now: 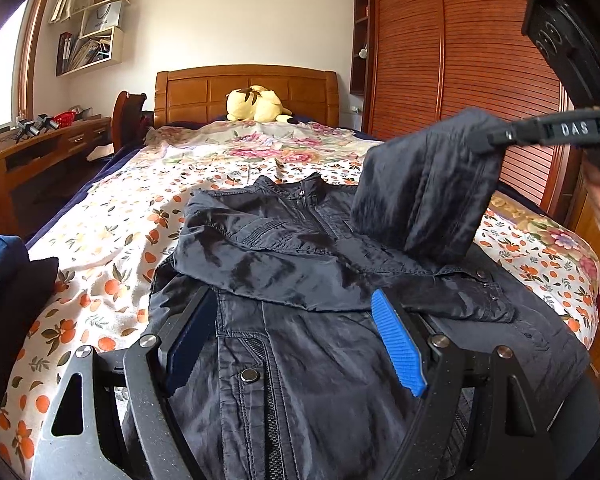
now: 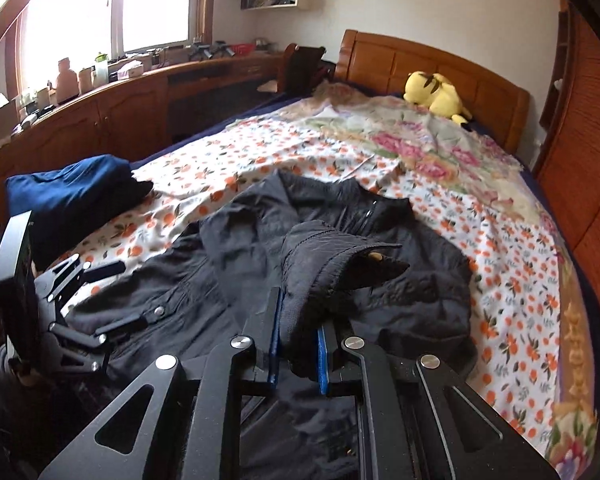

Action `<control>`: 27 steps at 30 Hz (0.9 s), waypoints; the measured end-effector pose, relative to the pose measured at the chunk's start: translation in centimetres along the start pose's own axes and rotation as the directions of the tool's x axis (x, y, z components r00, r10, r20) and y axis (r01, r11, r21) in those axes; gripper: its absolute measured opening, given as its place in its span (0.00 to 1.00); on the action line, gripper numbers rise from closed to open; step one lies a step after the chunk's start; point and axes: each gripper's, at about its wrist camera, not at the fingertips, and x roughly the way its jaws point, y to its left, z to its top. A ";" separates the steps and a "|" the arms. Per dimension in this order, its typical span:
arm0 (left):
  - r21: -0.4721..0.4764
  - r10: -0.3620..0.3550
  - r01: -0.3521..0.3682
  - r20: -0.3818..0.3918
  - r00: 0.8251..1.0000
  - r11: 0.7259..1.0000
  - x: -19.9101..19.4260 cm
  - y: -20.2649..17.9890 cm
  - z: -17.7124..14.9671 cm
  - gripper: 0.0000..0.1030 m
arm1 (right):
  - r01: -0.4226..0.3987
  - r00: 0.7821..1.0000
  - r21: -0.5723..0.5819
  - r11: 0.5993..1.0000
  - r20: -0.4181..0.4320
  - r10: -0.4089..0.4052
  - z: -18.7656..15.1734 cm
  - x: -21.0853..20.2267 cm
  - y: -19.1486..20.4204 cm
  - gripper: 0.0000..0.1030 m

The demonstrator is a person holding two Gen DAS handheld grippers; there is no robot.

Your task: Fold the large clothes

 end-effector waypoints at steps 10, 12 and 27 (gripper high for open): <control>-0.013 0.013 -0.013 0.011 1.000 1.000 -0.5 0.8 0.1 0.78 | -0.004 0.999 0.017 1.000 0.045 0.003 -0.5 -0.4 -0.2 0.42; -0.013 0.018 -0.018 0.010 1.000 1.000 -0.5 1.0 0.0 0.78 | 0.006 1.000 0.031 1.000 0.023 -0.007 -1.4 1.1 -0.4 0.42; -0.021 0.046 -0.046 -0.006 0.999 0.999 -0.3 2.0 -0.5 0.78 | 0.014 0.998 0.118 0.993 -0.068 -0.006 -3.9 11.1 0.6 0.42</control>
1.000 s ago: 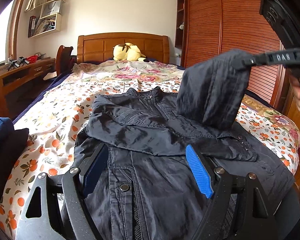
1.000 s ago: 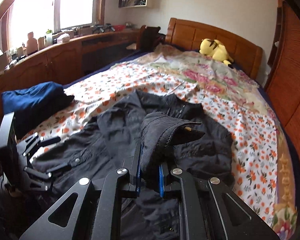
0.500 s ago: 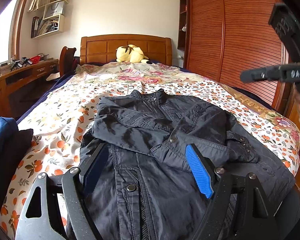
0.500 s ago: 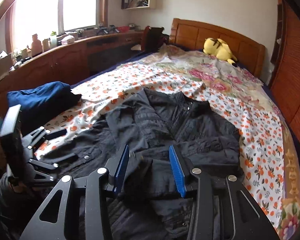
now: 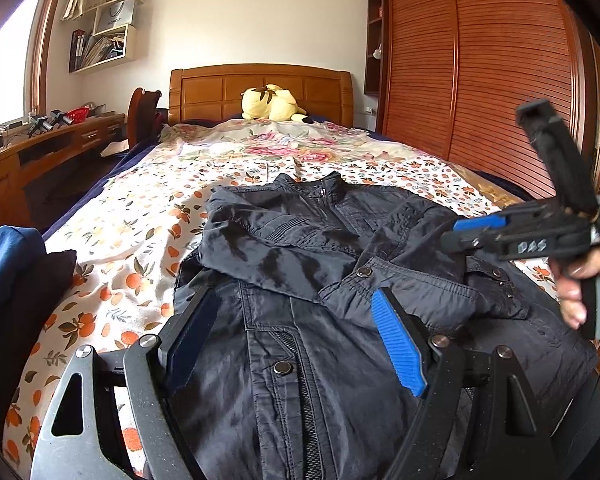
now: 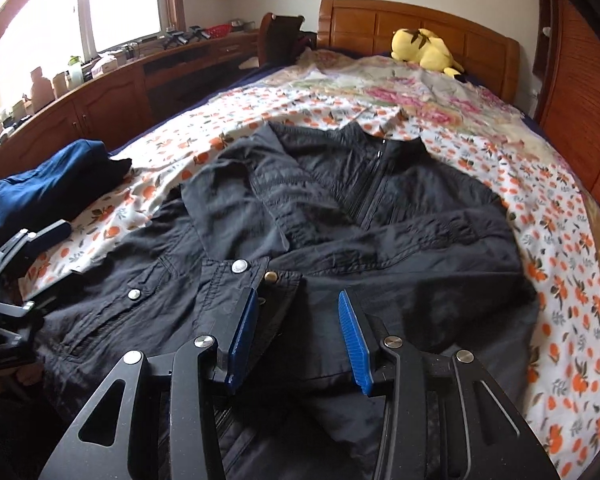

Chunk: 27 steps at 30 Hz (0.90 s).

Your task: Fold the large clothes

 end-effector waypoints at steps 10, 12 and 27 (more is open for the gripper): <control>-0.009 0.000 0.000 0.003 1.000 1.000 -0.1 0.6 0.0 0.78 | -0.026 0.998 0.098 0.995 -0.063 0.032 -0.5 4.7 -1.3 0.42; -0.009 0.000 0.000 0.003 1.000 1.000 -0.1 0.6 0.0 0.78 | -0.058 0.995 0.114 0.992 -0.076 0.067 -0.7 5.3 -1.2 0.42; -0.027 0.027 -0.026 0.019 0.999 0.999 -0.7 1.9 0.2 0.78 | -0.303 0.951 0.105 0.947 -0.034 0.308 -1.2 4.4 2.8 0.01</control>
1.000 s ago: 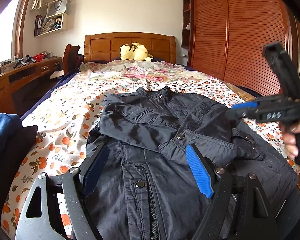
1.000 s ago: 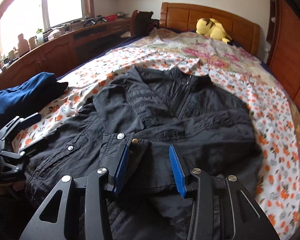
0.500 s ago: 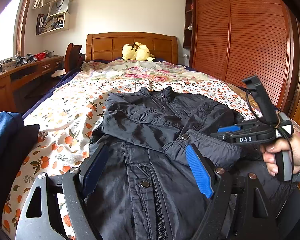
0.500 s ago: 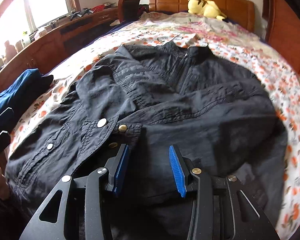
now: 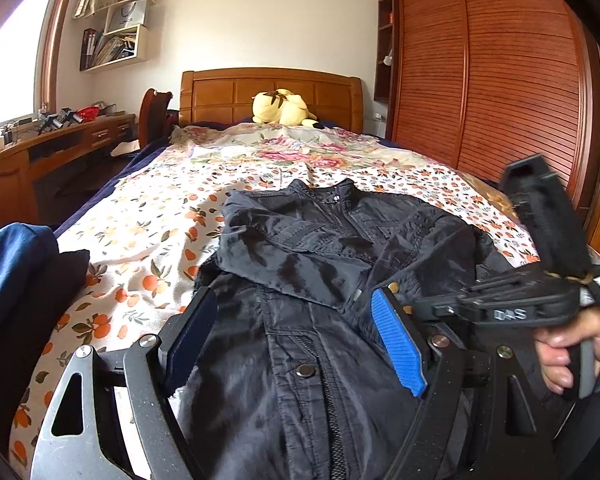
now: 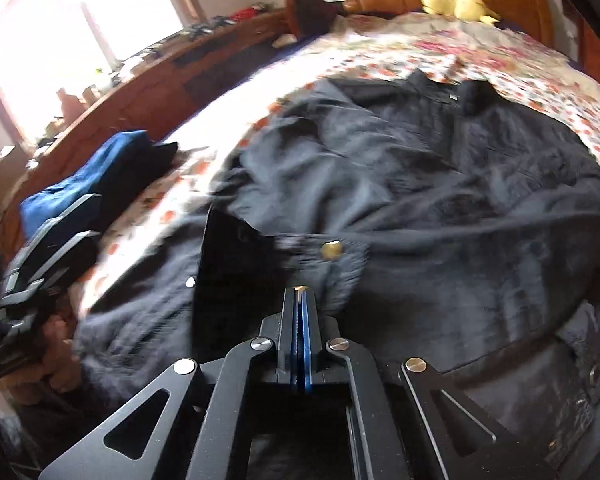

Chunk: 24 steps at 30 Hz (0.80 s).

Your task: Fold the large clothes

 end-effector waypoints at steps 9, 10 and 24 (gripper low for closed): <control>-0.045 0.037 -0.037 0.000 0.999 0.998 -0.1 2.1 -0.2 0.78 | 0.012 0.999 -0.119 0.993 0.054 -0.006 -1.1 -1.8 3.4 0.01; -0.048 0.040 -0.040 0.000 0.999 0.998 -0.1 2.3 -0.2 0.78 | 0.033 0.998 -0.126 0.991 0.065 -0.025 -1.2 -2.0 3.4 0.01; -0.043 0.049 -0.049 -0.007 0.999 0.998 -0.1 2.8 -0.6 0.78 | 0.268 0.960 -0.118 0.956 0.118 -0.254 -1.3 -1.4 0.5 0.37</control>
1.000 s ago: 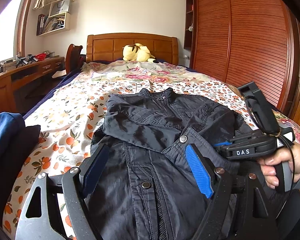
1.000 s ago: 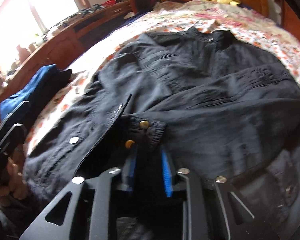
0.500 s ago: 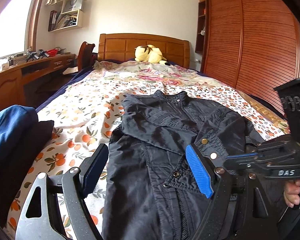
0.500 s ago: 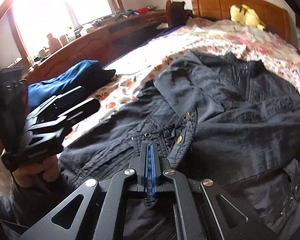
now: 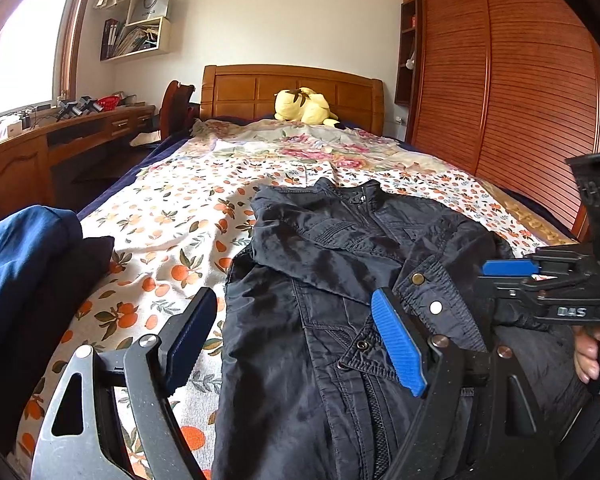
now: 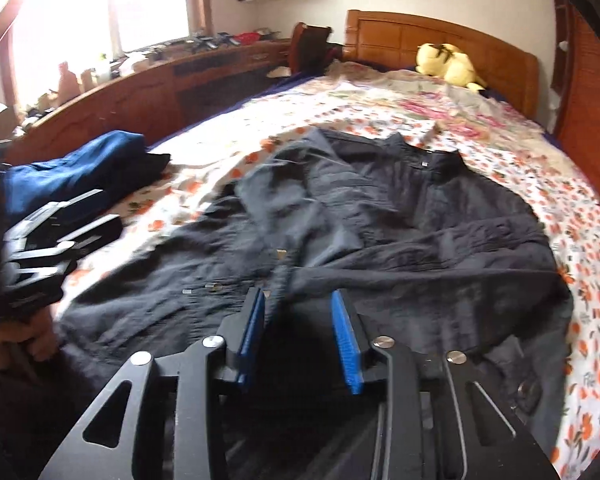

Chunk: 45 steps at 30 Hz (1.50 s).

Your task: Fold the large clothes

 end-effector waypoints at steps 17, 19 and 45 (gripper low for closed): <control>0.007 0.026 -0.026 -0.024 0.999 1.000 0.7 0.2 -0.7 0.78 | -0.149 0.980 -0.001 0.989 -0.132 0.148 -2.1 6.7 2.6 0.37; 0.011 0.030 -0.030 -0.026 0.999 0.999 0.8 0.1 -0.8 0.78 | -0.130 0.985 -0.011 0.991 -0.118 0.128 -2.4 5.8 2.3 0.37; 0.029 0.074 -0.070 -0.127 0.989 0.997 -1.7 -2.9 -4.9 0.78 | 0.199 0.980 0.154 0.968 -0.024 -0.198 -15.0 -8.7 -8.8 0.40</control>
